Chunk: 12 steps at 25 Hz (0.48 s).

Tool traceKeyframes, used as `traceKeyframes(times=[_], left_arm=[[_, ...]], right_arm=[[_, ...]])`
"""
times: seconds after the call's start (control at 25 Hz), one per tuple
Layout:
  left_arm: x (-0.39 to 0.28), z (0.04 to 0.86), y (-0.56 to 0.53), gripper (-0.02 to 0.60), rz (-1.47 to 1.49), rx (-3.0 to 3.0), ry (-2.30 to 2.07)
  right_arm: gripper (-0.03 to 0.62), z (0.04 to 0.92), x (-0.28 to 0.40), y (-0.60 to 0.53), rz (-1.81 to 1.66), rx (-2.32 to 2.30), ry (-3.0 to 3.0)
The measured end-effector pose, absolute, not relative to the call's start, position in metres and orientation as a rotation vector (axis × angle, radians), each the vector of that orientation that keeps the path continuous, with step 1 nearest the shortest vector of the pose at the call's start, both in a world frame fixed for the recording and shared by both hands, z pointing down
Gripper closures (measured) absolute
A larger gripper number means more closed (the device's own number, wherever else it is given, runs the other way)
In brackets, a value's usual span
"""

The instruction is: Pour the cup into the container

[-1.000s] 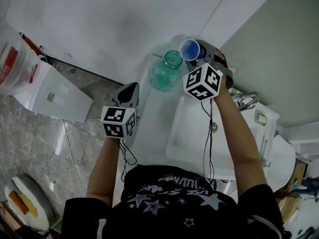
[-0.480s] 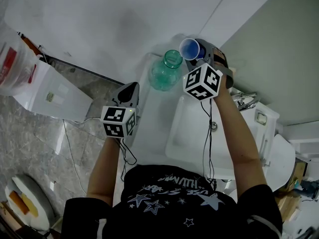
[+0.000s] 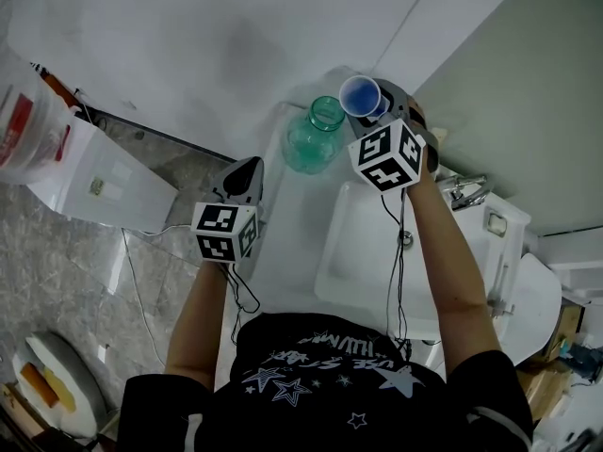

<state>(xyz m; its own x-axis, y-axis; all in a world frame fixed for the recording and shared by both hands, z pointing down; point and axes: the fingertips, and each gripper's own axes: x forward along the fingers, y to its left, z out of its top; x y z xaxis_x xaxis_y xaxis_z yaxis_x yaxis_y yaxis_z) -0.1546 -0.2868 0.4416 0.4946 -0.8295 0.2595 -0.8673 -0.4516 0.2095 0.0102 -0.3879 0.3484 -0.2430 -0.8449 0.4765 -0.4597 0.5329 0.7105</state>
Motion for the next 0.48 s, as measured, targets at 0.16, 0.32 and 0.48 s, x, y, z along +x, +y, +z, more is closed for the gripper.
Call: traceKeyframes(times=[0.16, 0.32, 0.48], left_arm=[[-0.154, 0.440, -0.287, 0.570, 0.174, 2.433, -1.430], [-0.152, 0.439, -0.286, 0.571, 0.180, 2.438, -1.426], [-0.148, 0.441, -0.286, 0.571, 0.192, 2.441, -1.416]], right_arm=[[0.341, 0.344, 0.015, -0.387, -0.482, 1.120, -1.938], [0.341, 0.345, 0.025, -0.385, -0.340, 1.201, -2.036], [0.339, 0.355, 0.038, -0.382, -0.178, 1.291, -2.123]])
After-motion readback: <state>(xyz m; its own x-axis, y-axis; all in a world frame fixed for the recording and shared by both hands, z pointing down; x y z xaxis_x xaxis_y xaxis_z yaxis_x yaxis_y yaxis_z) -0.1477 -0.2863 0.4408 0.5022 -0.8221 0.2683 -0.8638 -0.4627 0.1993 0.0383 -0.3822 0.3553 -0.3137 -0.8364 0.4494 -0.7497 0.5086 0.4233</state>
